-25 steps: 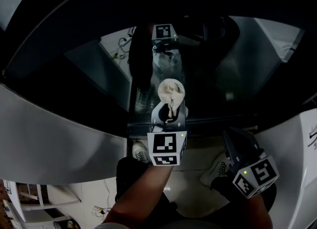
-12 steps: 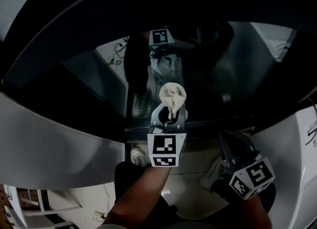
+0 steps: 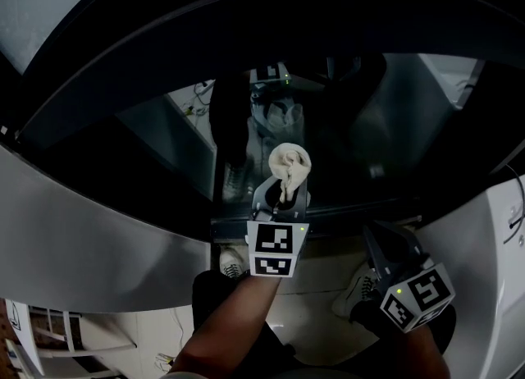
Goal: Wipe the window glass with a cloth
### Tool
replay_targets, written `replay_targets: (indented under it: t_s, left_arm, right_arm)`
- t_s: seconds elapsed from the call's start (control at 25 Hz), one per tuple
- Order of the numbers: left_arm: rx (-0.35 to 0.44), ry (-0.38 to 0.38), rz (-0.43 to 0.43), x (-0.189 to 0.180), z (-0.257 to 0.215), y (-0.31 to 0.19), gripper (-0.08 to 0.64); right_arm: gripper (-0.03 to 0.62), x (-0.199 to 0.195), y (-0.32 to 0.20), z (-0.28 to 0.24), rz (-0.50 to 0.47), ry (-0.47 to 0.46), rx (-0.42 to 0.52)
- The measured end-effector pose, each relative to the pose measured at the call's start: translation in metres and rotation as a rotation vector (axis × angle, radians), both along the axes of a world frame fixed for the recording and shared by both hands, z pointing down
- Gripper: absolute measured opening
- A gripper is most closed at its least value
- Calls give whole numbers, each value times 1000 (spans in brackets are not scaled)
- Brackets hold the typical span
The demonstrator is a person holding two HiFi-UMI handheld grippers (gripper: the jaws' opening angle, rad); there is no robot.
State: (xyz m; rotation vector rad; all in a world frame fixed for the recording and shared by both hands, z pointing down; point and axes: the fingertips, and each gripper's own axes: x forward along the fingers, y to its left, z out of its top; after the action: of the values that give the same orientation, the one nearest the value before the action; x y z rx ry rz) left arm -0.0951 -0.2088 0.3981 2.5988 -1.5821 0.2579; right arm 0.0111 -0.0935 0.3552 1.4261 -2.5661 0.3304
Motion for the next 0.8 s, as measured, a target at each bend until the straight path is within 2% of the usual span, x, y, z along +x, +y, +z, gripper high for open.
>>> replay_targets:
  t_s: [0.12,0.36,0.52,0.8]
  left_arm:
    - [52,-137,55,7,-10,19,103]
    - [254,-488,145,14,-55,48,103]
    - [379,-690,147,10,-101,58,103]
    - [561,-942,67,4,-167,53,103]
  right_arm:
    - [2,1,8,-9,-1,-12,9]
    - [2,2,16,-22,-8,-39,38]
    - [2,3,22,-41,-8,-64,69]
    - [2,-1,27,-58,-21,-86,111]
